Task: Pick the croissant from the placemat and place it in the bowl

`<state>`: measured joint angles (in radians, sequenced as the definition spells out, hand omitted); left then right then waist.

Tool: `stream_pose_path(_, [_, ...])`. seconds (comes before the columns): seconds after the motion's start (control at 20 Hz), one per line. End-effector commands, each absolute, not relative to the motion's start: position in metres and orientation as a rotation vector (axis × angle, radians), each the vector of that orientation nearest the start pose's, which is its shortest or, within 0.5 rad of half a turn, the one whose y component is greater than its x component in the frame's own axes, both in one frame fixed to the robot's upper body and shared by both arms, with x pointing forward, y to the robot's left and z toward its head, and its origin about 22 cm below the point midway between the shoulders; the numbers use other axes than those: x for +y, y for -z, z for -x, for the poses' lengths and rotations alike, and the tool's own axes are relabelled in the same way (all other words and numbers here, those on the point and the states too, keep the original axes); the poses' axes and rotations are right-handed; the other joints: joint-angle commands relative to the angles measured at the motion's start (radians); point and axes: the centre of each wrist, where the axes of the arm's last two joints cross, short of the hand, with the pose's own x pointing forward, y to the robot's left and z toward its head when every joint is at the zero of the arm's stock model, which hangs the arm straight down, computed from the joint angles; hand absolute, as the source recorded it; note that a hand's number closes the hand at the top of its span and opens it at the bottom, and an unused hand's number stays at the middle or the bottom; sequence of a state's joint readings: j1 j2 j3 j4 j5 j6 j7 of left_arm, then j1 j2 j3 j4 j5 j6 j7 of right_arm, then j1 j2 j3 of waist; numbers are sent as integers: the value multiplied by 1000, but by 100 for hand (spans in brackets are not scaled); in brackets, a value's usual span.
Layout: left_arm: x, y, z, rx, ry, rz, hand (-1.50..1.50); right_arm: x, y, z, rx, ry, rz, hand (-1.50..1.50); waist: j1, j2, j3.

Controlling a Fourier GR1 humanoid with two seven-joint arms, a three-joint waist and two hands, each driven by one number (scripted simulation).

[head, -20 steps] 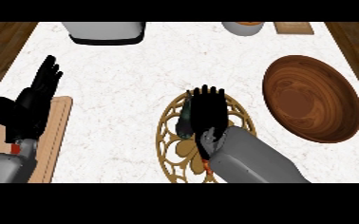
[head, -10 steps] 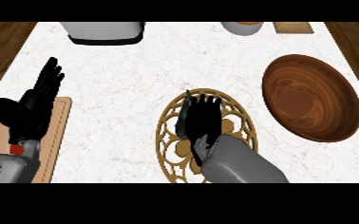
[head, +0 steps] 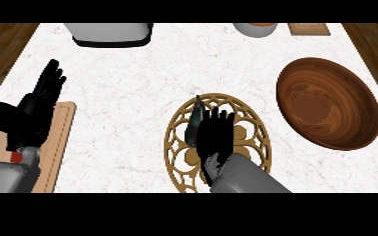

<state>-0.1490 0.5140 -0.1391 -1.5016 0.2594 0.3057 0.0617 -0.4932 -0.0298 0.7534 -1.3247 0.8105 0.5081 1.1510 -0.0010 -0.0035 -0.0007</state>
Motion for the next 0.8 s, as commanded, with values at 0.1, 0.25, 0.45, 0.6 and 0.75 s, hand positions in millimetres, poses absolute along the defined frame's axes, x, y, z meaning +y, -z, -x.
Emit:
stream_pose_path(0.1, [316,-60,-284,-1559,80,-328,0,-31,-19,-268,-447,-1419,1082,-150,1,4,0])
stream_pose_path(0.25, [305,-59,-274,-1572,68,-333,0,-38,-3,-258,-405,-1399,1061,-150,6,2,1])
stream_pose_path(0.45, [299,-49,-292,-1578,79,-345,0,-32,-19,-283,-448,-1449,998,150,9,6,0])
stream_pose_path(0.6, [311,-57,-276,-1570,68,-319,0,-46,-16,-292,-481,-1430,966,150,8,3,1])
stream_pose_path(0.75, [304,-53,-266,-1562,91,-308,0,-37,2,-271,-491,-1434,958,150,16,3,1])
